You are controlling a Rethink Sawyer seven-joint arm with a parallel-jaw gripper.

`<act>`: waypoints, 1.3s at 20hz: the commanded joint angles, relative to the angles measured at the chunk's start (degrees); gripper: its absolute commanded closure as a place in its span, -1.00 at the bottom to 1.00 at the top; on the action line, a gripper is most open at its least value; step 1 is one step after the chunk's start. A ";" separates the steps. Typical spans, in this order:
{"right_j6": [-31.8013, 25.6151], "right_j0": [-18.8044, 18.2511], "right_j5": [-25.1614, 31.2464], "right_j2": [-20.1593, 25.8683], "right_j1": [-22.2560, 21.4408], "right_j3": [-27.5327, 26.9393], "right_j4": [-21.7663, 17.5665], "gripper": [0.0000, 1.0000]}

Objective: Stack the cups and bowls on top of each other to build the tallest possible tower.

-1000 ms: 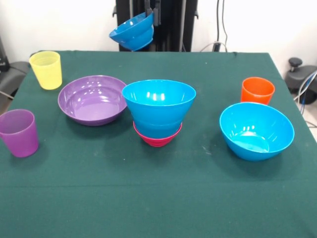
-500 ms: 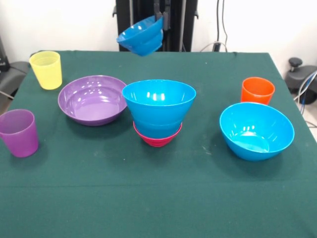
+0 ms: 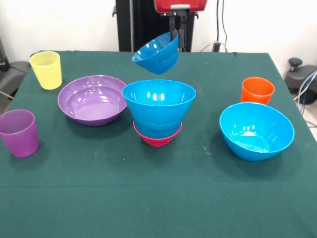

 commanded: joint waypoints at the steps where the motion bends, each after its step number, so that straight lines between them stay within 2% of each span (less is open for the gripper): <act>1: -5.31 -0.49 5.27 -0.79 6.24 -6.21 -3.47 1.00; 8: -5.27 -0.67 7.03 -0.03 4.34 -5.31 -1.53 1.00; 13: -6.38 -2.20 10.50 2.18 -3.31 -0.51 3.40 1.00; 15: -6.67 -2.45 11.44 2.58 -4.53 -0.18 4.33 1.00; 26: -5.40 -1.83 10.68 2.25 -3.71 -1.10 3.30 1.00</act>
